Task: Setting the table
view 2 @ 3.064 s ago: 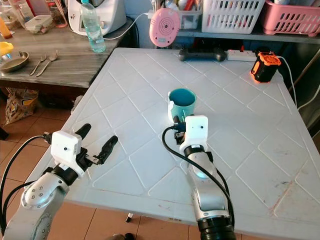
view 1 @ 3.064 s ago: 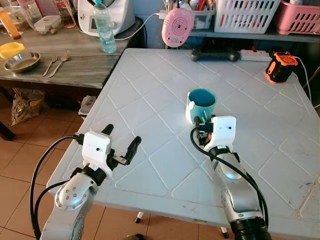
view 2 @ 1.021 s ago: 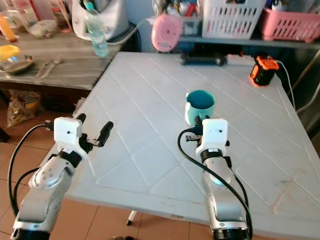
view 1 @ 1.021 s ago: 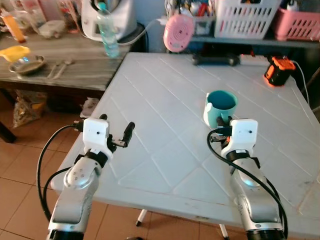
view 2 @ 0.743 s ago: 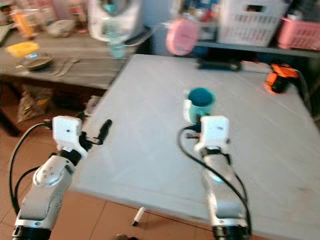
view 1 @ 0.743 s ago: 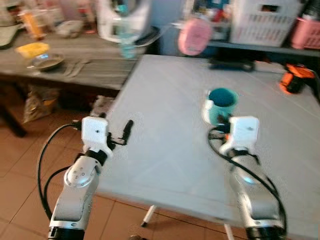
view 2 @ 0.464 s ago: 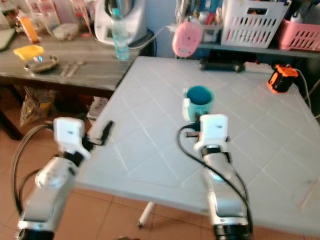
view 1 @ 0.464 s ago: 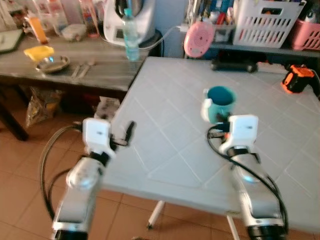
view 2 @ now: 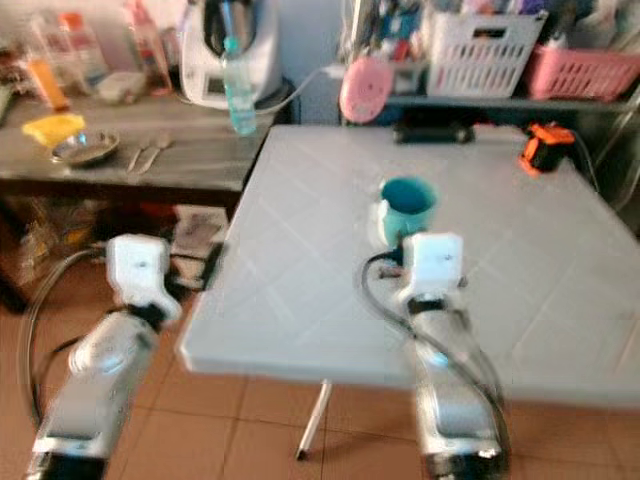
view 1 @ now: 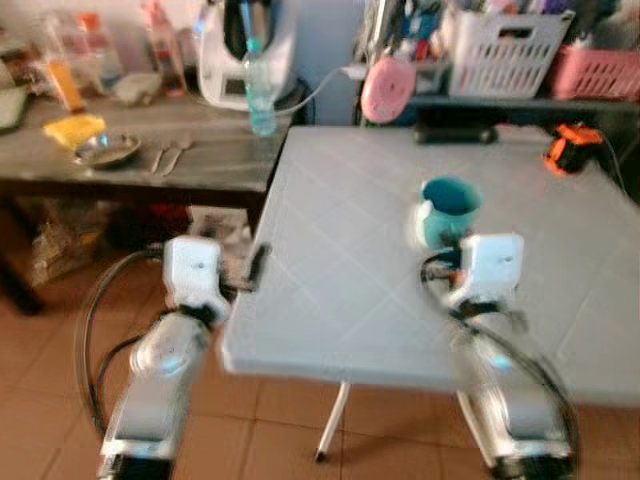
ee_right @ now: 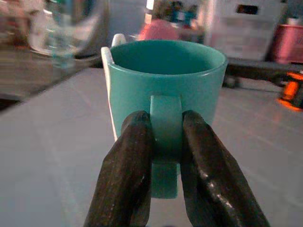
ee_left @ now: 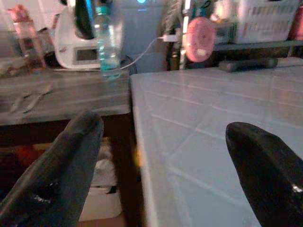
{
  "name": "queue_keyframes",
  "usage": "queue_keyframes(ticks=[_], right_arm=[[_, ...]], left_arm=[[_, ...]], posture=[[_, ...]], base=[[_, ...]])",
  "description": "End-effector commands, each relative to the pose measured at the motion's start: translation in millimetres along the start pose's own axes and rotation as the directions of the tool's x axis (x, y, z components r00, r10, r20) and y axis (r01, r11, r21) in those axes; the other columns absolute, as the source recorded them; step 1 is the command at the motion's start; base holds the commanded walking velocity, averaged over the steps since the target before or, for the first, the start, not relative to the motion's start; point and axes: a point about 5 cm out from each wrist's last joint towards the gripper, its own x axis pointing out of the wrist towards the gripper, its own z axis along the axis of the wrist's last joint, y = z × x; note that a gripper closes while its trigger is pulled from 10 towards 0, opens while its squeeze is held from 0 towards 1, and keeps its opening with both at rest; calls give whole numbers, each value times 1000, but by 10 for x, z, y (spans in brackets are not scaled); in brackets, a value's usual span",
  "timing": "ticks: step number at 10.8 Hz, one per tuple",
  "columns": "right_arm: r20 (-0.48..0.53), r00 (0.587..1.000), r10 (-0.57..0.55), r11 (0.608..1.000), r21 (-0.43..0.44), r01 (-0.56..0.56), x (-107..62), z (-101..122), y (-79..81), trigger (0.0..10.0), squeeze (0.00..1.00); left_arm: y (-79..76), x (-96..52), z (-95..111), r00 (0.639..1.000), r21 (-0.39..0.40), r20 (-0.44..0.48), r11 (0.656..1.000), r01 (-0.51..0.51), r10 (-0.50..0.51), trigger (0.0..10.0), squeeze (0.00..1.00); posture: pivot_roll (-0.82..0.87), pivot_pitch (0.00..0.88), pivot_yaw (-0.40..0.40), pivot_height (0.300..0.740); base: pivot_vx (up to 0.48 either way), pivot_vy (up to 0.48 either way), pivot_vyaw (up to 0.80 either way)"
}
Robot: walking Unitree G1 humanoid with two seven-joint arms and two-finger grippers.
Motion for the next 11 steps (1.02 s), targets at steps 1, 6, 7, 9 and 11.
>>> queue_keyframes(ticks=[1,6,7,9,11], right_arm=[[26,1000,-17,1000,-10,18,19,71,-61,10000,0],[1,1000,-22,997,-77,22,-12,100,-230,10000,0],[-6,1000,-14,996,-87,13,-11,109,-246,10000,0],[-19,1000,0,995,-103,-1,-19,108,-255,10000,0],[-39,999,7,996,-92,-10,-60,60,-201,10000,0]], left_arm=[[-47,23,24,1000,0,7,1000,21,-21,10000,0],[-164,109,18,998,-18,52,999,26,-25,10000,0],[-174,113,12,998,-18,57,999,27,-26,10000,0],[-175,104,-12,998,-26,59,1000,16,-14,10000,0],[-213,66,-46,998,-41,53,999,16,-14,10000,0]], posture=[[30,0,49,740],[-22,0,-35,740],[-28,0,-56,740],[-40,7,-72,740],[-34,21,-60,740]], base=[[0,480,0],[0,81,0],[0,0,0],[0,0,0],[0,0,0]])
